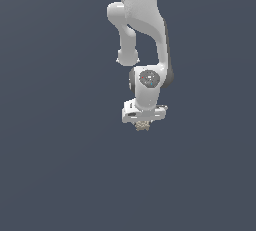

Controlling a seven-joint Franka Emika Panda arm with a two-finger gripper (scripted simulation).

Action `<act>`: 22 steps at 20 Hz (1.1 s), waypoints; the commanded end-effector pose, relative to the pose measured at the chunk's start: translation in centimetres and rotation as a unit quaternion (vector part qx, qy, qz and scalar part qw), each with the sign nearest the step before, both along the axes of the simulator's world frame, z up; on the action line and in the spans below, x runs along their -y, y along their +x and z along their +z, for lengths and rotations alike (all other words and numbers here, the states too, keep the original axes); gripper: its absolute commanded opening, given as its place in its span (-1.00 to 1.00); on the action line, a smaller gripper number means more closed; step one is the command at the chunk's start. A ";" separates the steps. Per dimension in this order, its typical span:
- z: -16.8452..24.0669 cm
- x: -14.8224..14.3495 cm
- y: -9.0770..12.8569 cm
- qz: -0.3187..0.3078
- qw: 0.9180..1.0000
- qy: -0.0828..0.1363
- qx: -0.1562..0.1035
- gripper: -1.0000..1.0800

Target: Pick up the object and move it to a goal position.

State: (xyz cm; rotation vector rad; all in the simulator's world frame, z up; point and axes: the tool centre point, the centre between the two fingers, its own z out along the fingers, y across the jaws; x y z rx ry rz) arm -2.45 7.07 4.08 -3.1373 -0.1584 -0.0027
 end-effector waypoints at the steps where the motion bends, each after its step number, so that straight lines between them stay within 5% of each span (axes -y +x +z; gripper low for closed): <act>1: 0.1 0.1 0.1 0.001 1.000 0.001 0.002 -1.00; 10: 2.5 1.4 2.1 0.025 0.999 0.011 0.036 -1.00; 22: 9.2 4.5 6.7 0.088 0.988 0.041 0.124 -1.00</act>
